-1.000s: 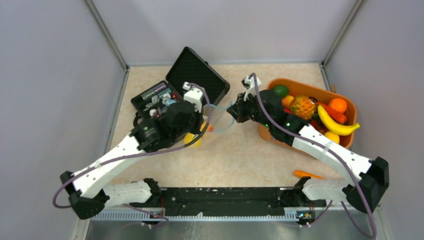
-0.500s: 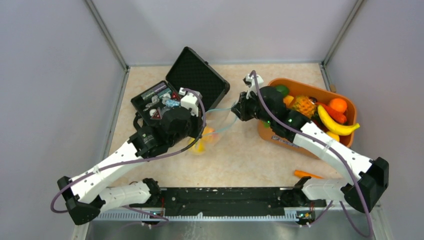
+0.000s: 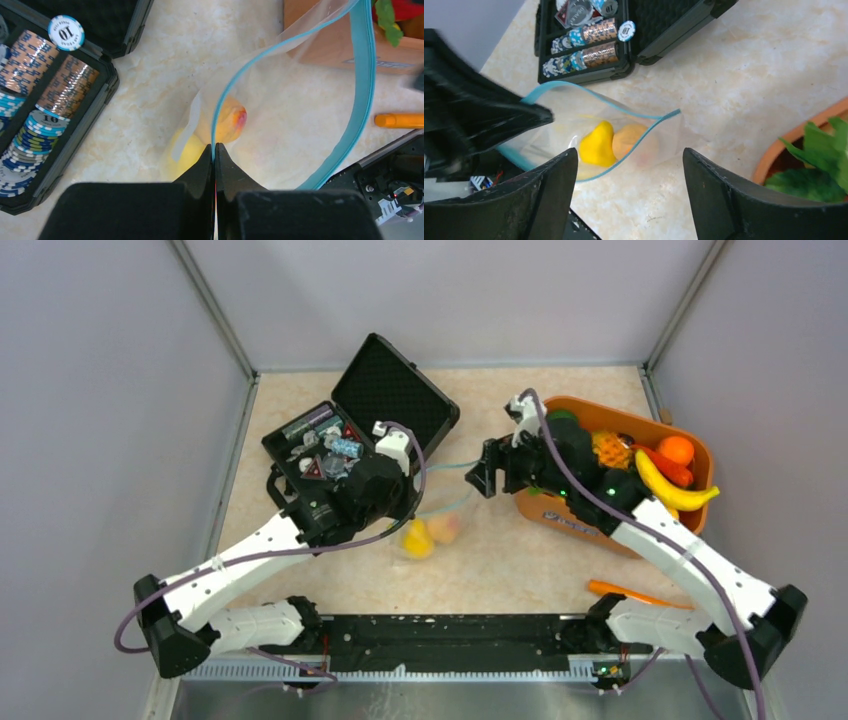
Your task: Place the food in the zip-top bag and seal the zipper
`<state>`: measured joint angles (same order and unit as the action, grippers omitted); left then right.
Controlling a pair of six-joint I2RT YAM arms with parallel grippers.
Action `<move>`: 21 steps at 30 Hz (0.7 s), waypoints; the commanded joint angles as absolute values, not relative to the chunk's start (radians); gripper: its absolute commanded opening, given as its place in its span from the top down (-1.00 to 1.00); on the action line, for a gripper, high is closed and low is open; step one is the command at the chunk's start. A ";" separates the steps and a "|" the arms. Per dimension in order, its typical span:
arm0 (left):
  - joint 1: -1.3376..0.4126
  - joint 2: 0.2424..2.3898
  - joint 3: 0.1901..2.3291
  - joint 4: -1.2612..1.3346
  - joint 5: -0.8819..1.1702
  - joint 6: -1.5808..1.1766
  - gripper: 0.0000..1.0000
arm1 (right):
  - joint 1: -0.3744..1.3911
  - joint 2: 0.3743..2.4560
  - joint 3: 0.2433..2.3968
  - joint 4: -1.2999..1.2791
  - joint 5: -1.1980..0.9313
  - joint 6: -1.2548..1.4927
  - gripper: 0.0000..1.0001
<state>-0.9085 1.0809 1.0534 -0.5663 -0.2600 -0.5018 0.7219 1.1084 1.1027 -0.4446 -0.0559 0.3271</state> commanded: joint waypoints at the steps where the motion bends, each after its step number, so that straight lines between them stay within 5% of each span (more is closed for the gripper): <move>1: -0.910 1.103 1.031 -0.485 -0.263 -0.557 1.00 | 0.707 0.919 1.176 -0.516 -0.022 0.275 -0.53; 9: -0.910 1.067 1.047 -0.421 -0.228 -0.502 1.00 | 0.598 0.815 1.214 -0.801 0.641 0.235 -0.67; 21: -0.910 1.054 1.027 -0.395 -0.212 -0.456 1.00 | -0.236 0.840 1.114 -0.795 0.235 0.384 -0.90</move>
